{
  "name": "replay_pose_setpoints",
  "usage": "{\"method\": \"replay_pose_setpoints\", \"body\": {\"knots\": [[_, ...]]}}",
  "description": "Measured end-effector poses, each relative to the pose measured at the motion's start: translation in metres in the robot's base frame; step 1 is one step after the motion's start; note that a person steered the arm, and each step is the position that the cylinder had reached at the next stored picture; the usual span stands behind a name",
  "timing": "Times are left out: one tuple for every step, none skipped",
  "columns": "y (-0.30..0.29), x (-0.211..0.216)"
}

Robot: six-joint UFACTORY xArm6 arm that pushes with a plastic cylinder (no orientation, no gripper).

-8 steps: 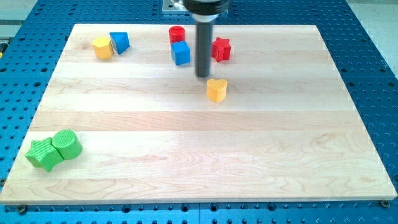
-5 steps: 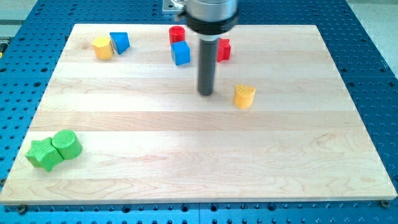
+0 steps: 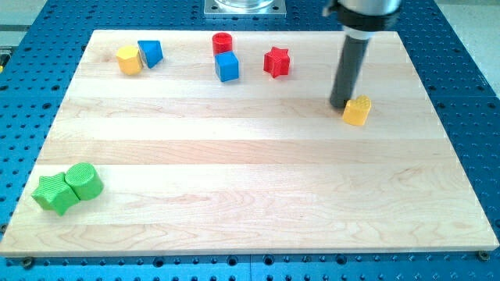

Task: Push the heart towards the right middle of the board

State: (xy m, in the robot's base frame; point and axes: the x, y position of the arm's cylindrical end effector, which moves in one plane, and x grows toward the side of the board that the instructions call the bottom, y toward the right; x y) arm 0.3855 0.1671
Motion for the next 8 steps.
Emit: {"method": "replay_pose_setpoints", "body": {"knots": [[0.029,0.011],[-0.016,-0.006],[-0.043,0.028],[-0.001,0.038],[0.012,0.038],[0.012,0.038],[-0.042,0.041],[-0.066,0.042]]}}
